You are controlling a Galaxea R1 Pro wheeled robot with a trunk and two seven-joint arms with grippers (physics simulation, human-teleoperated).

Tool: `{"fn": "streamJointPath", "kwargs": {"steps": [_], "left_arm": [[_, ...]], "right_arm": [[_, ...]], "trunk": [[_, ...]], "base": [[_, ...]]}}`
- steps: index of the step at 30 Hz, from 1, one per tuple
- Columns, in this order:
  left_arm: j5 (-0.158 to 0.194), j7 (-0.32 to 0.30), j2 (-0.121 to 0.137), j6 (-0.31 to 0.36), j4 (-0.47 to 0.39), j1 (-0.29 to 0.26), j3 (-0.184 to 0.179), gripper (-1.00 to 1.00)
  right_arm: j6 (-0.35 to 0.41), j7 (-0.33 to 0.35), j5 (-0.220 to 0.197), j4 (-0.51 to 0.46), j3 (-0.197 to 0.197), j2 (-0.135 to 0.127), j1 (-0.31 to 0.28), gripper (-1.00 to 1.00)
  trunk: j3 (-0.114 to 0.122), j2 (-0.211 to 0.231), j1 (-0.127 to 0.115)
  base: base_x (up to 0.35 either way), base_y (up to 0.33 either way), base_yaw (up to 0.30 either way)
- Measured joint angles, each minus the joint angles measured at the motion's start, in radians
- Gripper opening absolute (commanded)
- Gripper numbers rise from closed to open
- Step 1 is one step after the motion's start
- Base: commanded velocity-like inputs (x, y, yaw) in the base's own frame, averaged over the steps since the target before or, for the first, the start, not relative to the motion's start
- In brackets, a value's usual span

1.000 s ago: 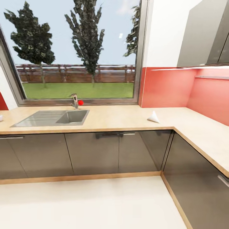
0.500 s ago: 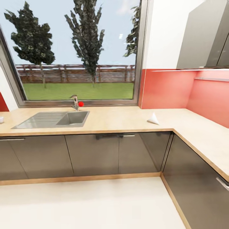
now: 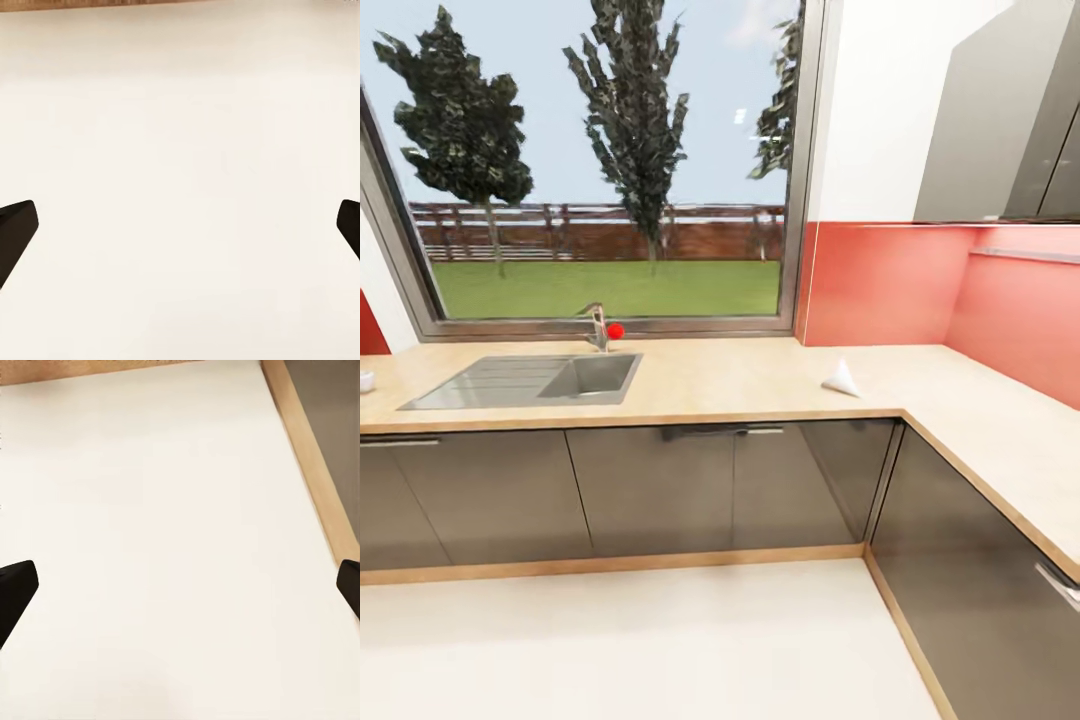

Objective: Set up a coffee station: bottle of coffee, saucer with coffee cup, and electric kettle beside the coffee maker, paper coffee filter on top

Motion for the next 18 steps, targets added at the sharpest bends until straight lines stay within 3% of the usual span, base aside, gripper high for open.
{"fn": "streamJointPath", "kwargs": {"steps": [18], "left_arm": [[0.0,0.0,0.0,0.0,0.0,0.0,0.0,1.0]], "right_arm": [[0.0,0.0,0.0,0.0,0.0,0.0,0.0,1.0]], "trunk": [[0.056,0.126,-0.069]], "base": [[0.0,0.0,0.0]]}}
